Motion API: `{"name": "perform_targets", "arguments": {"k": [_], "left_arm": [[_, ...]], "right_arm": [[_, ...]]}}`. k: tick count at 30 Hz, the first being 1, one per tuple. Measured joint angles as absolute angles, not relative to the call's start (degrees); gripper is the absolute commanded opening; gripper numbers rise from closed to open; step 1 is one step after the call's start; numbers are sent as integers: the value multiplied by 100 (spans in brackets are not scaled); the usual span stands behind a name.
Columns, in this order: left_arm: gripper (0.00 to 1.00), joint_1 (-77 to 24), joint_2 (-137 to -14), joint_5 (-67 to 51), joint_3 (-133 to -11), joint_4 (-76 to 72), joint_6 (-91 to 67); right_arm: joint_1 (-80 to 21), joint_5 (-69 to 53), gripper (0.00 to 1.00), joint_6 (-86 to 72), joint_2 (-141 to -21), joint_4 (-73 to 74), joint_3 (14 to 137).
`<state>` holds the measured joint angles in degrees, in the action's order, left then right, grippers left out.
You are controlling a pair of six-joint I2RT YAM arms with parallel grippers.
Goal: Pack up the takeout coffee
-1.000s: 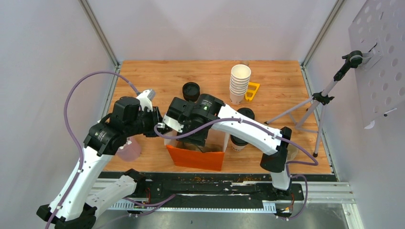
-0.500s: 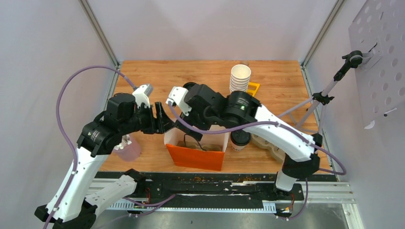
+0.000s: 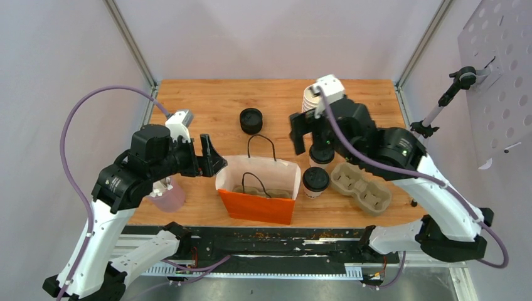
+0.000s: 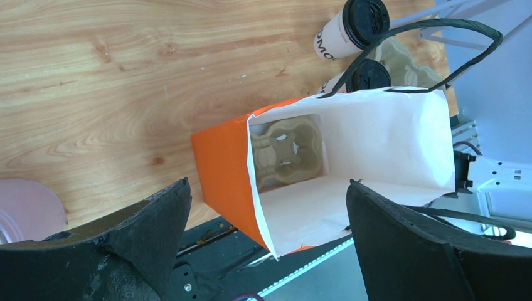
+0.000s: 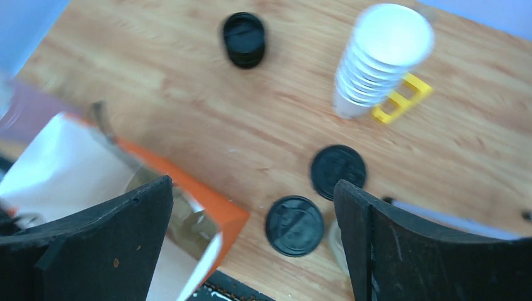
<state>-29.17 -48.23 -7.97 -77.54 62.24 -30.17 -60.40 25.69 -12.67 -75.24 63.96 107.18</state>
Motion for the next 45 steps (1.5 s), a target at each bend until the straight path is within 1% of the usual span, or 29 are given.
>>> {"name": "perform_targets", "arguments": {"k": [4, 6, 9, 13, 19, 21, 26, 29, 36, 42, 45], "left_arm": [[100, -2917, -4797, -840, -7754, 6252, -2919], [100, -2917, -4775, -867, -7752, 6289, -2888], [99, -2917, -4740, -871, -7703, 6344, -2851], [97, -2917, -4707, -869, -7682, 6383, -2812], [96, -2917, -4685, -893, -7605, 6416, -2794], [96, -2917, -4670, -897, -7583, 6418, -2794], [96, -2917, -4641, -941, -7568, 6429, -2794], [96, -2917, -4635, -958, -7568, 6431, -2792], [96, -2917, -4635, -961, -7564, 6429, -2788], [96, -2917, -4644, -1000, -7535, 6420, -2790], [95, -2917, -4644, -1000, -7535, 6420, -2790]], "right_arm": [[-5017, 2818, 94, -1745, -6945, 6453, 10158], [-4488, 2790, 95, -1903, -6748, 6547, 9854], [-4128, 2683, 96, -2058, -6716, 6879, 9491], [-4025, 2329, 98, -2117, -7061, 7109, 9098], [-3822, 1435, 90, -1785, -7411, 6864, 8095], [-3776, 1216, 89, -1625, -7391, 6643, 7758], [-3767, 847, 92, -1120, -6978, 5645, 6486], [-3767, 729, 92, -884, -6755, 5277, 6051], [-3767, 410, 88, -471, -6569, 4644, 5714], [-3767, 283, 89, -193, -6558, 4462, 5544], [-3767, 252, 86, -62, -6558, 4412, 5511]]}}
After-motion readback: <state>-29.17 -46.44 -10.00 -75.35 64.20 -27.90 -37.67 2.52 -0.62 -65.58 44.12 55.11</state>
